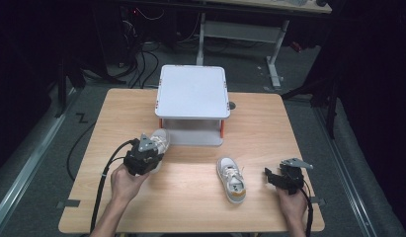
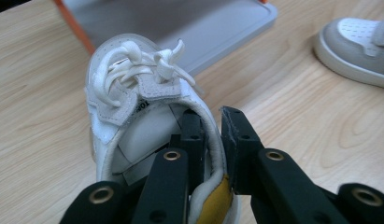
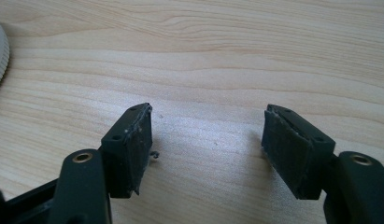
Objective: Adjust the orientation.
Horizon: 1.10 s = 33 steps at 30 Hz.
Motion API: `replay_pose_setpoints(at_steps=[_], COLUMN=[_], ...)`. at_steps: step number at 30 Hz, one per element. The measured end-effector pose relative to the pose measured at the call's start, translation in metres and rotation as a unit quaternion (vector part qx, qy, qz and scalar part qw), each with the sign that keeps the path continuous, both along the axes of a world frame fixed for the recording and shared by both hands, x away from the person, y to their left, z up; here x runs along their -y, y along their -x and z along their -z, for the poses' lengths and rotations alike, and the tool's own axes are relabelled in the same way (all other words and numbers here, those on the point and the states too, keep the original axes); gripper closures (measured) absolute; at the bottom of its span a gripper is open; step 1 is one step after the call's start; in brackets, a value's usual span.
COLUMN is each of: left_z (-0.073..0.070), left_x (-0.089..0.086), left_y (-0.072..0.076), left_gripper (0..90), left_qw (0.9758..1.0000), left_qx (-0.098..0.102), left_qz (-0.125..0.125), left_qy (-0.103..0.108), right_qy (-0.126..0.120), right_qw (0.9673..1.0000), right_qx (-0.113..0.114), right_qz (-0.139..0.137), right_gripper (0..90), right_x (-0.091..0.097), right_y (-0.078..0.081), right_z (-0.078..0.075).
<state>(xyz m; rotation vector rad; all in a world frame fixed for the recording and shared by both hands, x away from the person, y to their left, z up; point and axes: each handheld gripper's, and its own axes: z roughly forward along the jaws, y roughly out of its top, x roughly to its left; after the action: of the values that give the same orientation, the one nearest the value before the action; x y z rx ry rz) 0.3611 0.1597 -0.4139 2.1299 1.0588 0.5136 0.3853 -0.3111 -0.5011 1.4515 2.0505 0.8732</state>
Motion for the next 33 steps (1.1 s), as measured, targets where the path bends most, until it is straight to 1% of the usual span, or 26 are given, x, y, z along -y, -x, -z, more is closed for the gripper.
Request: replay_pose_setpoints(at_steps=[2, 6, 7, 11, 14, 20, 26, 27, 29, 33], left_z=[-0.001, -0.003, -0.003, 0.002, 0.005, 0.01, 0.016, 0.016, 0.019, 0.022], left_x=[0.006, 0.019, 0.023, 0.038, 0.046, 0.063, 0.08, 0.08, 0.089, 0.098], left_y=[0.0, -0.002, -0.003, 0.0, 0.004, 0.007, 0.006, 0.006, 0.006, 0.005], left_gripper=[79.6, 79.5, 79.5, 79.6, 79.6, 79.6, 79.5, 79.5, 79.4, 79.4], left_qw=[0.9999, 0.9996, 0.9996, 0.9996, 0.9994, 0.9991, 0.9989, 0.9989, 0.9989, 0.9986], left_qx=[-0.002, -0.006, -0.008, -0.02, -0.025, -0.03, -0.036, -0.036, -0.033, -0.038], left_qz=[0.012, 0.027, 0.027, 0.013, 0.016, 0.022, 0.023, 0.023, 0.023, 0.025], left_qy=[-0.003, -0.01, -0.011, -0.015, -0.018, -0.02, -0.02, -0.02, -0.024, -0.028], right_qy=[0.0, 0.0, 0.0, -0.001, 0.0, 0.0, -0.001, -0.001, -0.001, -0.001], right_qw=[1.0, 1.0, 1.0, 1.0, 1.0, 1.0, 1.0, 1.0, 1.0, 1.0], right_qx=[0.0, 0.0, 0.0, 0.0, 0.0, 0.0, 0.0, 0.0, 0.0, 0.0], right_qz=[0.0, 0.0, -0.001, -0.001, -0.001, -0.001, -0.001, -0.001, -0.001, -0.001], right_gripper=[33.5, 33.6, 33.6, 33.6, 33.6, 33.5, 33.5, 33.5, 33.5, 33.5], right_x=[0.0, 0.0, 0.0, -0.001, -0.001, -0.001, -0.001, -0.001, -0.001, -0.001], right_y=[0.0, 0.0, 0.0, -0.001, -0.001, -0.001, -0.001, -0.001, -0.001, -0.001], right_z=[0.0, 0.0, 0.0, 0.0, 0.0, 0.0, 0.0, 0.0, 0.0, 0.0])
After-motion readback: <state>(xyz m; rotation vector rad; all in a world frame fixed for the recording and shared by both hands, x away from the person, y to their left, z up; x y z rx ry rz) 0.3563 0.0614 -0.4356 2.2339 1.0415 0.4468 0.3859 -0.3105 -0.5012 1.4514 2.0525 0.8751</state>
